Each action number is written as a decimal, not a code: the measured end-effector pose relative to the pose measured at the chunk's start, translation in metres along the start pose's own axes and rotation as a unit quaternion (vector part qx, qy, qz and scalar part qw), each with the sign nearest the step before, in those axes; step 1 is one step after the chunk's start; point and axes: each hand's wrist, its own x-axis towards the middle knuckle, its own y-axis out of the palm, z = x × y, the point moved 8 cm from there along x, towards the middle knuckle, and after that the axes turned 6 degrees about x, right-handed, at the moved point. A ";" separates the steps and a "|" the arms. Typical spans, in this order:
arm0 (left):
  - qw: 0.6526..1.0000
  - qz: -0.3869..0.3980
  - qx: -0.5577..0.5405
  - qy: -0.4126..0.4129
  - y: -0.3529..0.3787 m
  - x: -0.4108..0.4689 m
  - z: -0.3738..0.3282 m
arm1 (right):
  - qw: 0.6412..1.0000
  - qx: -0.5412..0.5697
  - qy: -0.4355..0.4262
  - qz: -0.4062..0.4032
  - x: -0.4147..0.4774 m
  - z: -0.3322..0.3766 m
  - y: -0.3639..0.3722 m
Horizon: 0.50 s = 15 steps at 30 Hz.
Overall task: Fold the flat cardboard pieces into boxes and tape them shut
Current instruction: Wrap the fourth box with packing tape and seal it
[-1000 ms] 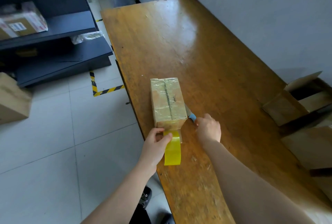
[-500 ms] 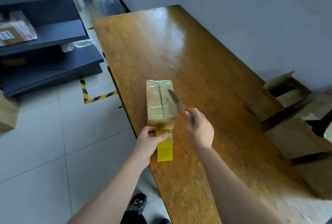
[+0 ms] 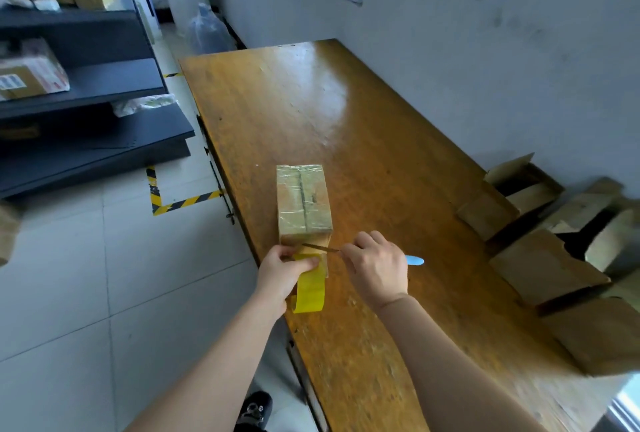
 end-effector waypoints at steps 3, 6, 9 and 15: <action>1.000 0.000 0.009 -0.002 0.001 0.001 0.000 | 0.998 -0.051 -0.004 0.035 0.003 0.003 0.002; 1.000 0.004 0.013 -0.004 0.002 0.002 -0.002 | 0.994 -0.083 -0.013 0.066 0.008 0.009 0.001; 1.000 0.011 0.013 -0.003 0.004 0.001 -0.005 | 0.990 -0.093 -0.031 0.097 0.015 0.015 0.002; 0.999 0.036 0.035 0.010 0.009 0.000 -0.010 | 0.969 -0.144 -0.058 0.194 0.016 0.020 0.036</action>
